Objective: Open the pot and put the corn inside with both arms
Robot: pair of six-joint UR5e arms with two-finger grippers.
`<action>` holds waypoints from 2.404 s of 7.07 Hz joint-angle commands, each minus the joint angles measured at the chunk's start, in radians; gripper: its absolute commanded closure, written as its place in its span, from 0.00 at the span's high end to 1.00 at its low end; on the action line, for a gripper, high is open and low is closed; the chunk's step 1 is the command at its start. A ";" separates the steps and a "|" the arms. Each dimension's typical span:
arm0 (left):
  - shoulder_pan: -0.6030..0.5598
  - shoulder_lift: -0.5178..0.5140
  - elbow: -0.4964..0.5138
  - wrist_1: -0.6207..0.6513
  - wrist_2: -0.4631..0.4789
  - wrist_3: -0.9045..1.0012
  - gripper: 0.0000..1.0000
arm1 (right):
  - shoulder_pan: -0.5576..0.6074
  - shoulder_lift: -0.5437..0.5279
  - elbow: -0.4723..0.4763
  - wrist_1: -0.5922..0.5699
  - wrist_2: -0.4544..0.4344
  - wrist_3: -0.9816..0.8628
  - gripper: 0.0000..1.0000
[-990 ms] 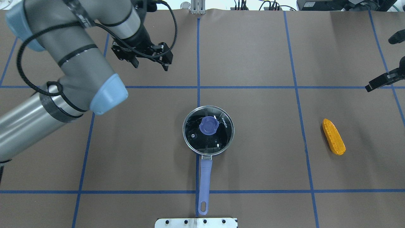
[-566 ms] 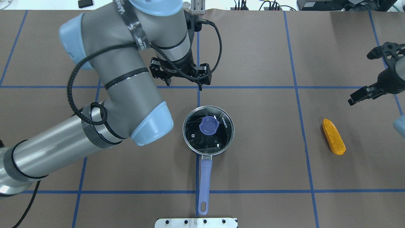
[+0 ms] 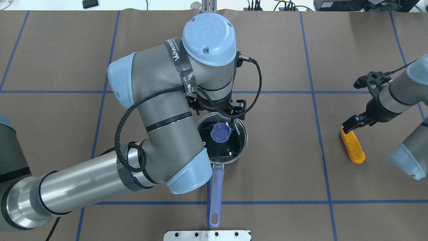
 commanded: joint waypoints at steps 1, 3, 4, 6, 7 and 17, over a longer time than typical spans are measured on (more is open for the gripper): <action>0.006 0.000 0.047 -0.034 -0.003 0.008 0.99 | -0.030 -0.001 -0.002 0.000 -0.010 0.000 0.98; 0.006 0.001 0.057 -0.051 -0.005 0.006 0.99 | -0.053 -0.005 -0.008 0.000 -0.013 0.000 0.98; 0.006 0.003 0.057 -0.052 -0.005 0.008 0.99 | -0.062 -0.027 -0.011 0.000 -0.015 -0.008 0.97; 0.006 0.001 0.058 -0.052 -0.005 0.006 0.99 | -0.092 -0.037 -0.021 0.000 -0.030 -0.011 0.94; 0.006 0.003 0.058 -0.054 -0.005 0.006 0.99 | -0.105 -0.037 -0.029 0.000 -0.032 -0.011 0.90; 0.017 0.014 0.147 -0.186 -0.008 0.008 0.98 | -0.042 0.010 -0.029 -0.003 0.011 -0.032 0.29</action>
